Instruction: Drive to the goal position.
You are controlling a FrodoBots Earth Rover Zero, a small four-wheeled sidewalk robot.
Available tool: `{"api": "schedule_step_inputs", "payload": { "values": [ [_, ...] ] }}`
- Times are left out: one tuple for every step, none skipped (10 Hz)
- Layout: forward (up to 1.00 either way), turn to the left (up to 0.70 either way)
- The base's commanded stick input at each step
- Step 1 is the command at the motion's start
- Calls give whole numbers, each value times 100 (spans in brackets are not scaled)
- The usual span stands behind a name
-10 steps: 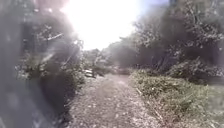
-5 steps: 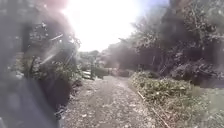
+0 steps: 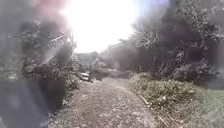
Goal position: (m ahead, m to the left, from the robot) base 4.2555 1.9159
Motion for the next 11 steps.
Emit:
{"api": "schedule_step_inputs", "payload": {
  "values": [
    [50,0],
    [50,0],
    [50,0],
    [50,0],
    [50,0],
    [50,0],
    [50,0],
    [50,0],
    [50,0],
    [50,0],
    [50,0]
  ]
}}
